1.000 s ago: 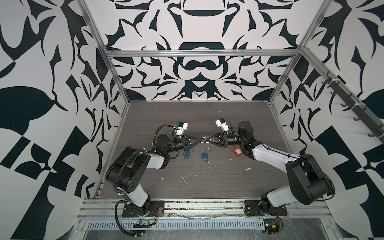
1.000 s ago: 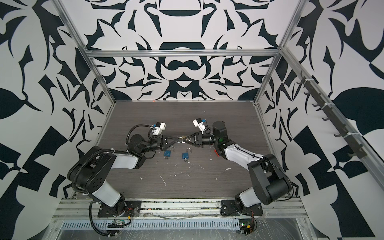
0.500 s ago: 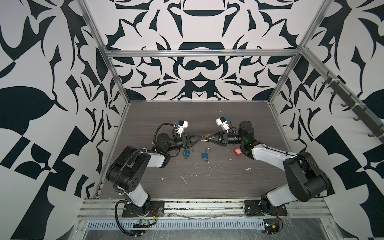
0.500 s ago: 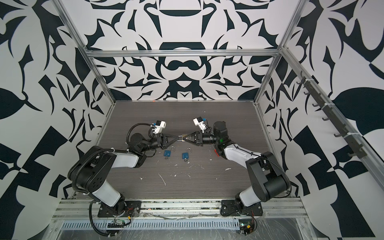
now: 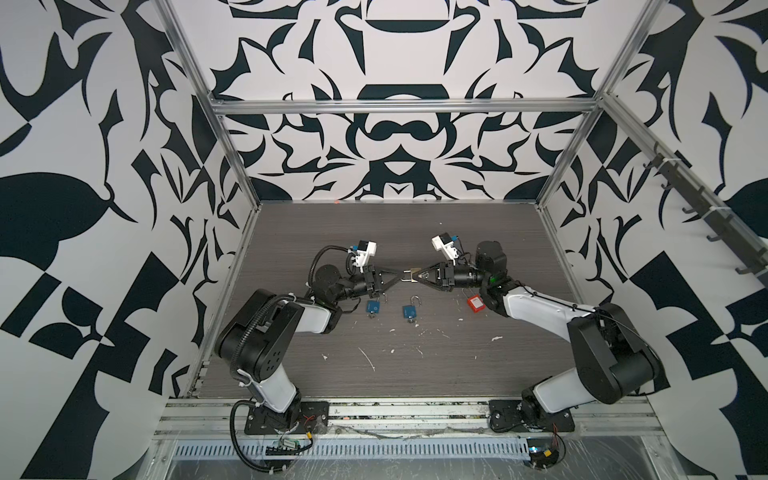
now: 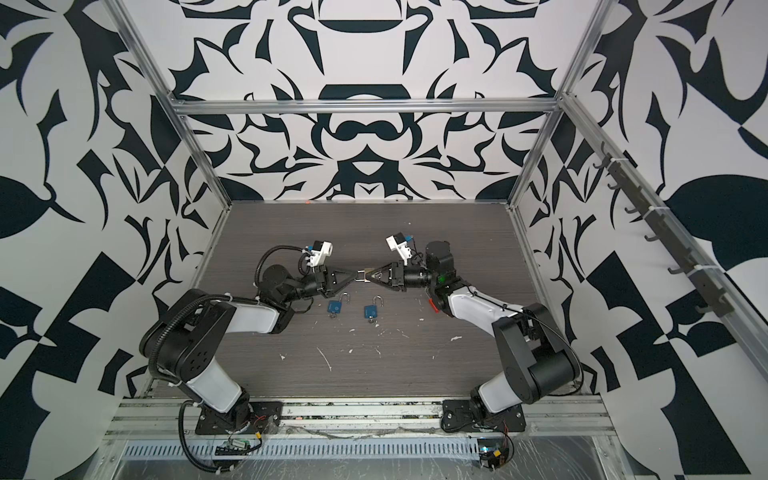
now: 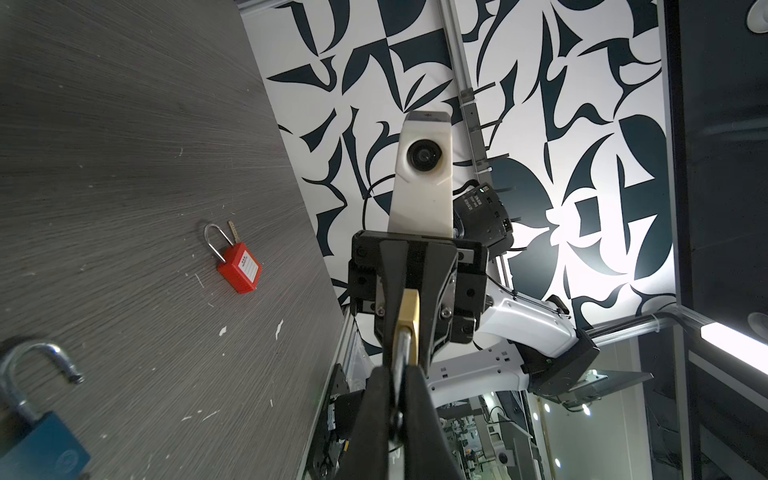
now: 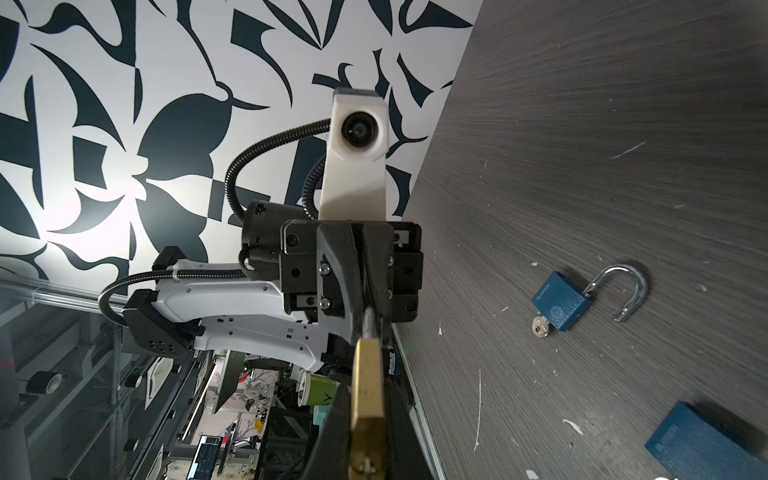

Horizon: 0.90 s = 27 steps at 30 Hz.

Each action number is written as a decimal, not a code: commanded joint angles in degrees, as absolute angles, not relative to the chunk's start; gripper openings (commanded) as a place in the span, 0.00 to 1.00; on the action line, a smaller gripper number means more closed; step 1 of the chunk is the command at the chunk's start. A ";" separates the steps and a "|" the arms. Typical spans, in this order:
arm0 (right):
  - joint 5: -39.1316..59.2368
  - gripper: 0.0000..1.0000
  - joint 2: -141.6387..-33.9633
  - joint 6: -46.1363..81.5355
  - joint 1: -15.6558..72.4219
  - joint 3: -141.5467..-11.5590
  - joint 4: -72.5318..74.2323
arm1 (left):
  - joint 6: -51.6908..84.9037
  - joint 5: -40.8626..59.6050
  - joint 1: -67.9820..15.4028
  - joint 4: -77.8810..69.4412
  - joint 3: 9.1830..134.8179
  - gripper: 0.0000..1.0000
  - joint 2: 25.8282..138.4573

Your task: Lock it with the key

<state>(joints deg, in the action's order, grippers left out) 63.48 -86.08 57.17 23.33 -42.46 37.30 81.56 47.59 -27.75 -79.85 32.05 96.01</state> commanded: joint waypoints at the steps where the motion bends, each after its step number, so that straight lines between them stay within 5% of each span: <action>1: 65.26 0.00 -86.90 52.59 28.66 -45.96 37.68 | 82.57 50.09 -31.15 -81.38 35.23 0.00 96.59; 27: 64.50 0.00 -84.91 35.45 34.62 -48.52 25.55 | 84.29 51.11 -33.40 -81.56 37.14 0.00 96.46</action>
<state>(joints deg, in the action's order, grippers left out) 60.23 -84.93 43.77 26.22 -46.02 25.21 80.95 46.81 -27.66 -80.34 33.69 97.10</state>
